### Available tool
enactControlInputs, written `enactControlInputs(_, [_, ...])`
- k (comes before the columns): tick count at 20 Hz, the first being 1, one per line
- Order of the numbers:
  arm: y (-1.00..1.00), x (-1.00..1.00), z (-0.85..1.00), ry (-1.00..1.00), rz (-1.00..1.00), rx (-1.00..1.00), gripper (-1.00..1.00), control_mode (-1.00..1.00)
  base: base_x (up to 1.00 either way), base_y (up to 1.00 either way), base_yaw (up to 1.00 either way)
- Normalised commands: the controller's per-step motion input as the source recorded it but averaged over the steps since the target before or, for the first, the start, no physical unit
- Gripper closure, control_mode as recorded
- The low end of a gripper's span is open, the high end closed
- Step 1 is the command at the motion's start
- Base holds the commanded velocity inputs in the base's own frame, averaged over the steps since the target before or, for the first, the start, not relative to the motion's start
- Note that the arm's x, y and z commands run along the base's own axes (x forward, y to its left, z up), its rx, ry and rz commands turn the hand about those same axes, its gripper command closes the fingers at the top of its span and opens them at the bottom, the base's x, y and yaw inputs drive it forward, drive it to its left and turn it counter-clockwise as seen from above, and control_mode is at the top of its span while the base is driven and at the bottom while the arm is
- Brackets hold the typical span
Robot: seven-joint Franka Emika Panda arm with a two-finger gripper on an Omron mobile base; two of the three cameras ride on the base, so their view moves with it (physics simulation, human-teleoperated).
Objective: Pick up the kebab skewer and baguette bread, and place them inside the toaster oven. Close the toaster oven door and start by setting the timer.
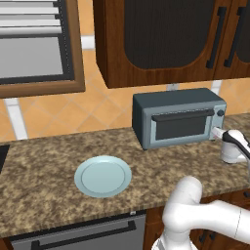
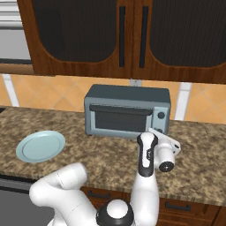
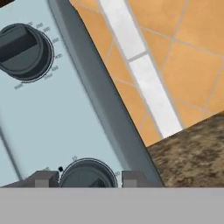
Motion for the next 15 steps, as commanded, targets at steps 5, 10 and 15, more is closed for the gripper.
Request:
enactControlInputs(5, [-0.17, 0.00, 0.00, 0.00, 0.00, 0.23, 1.00, -1.00, 0.00, 0.00, 0.00])
enactControlInputs(10, [-0.13, 0.00, 0.00, 0.00, 0.00, 0.23, 1.00, -1.00, 0.00, 0.00, 0.00])
enactControlInputs(15, [-0.12, 0.00, 0.00, 0.00, 0.00, 0.23, 1.00, -1.00, 0.00, 0.00, 0.00])
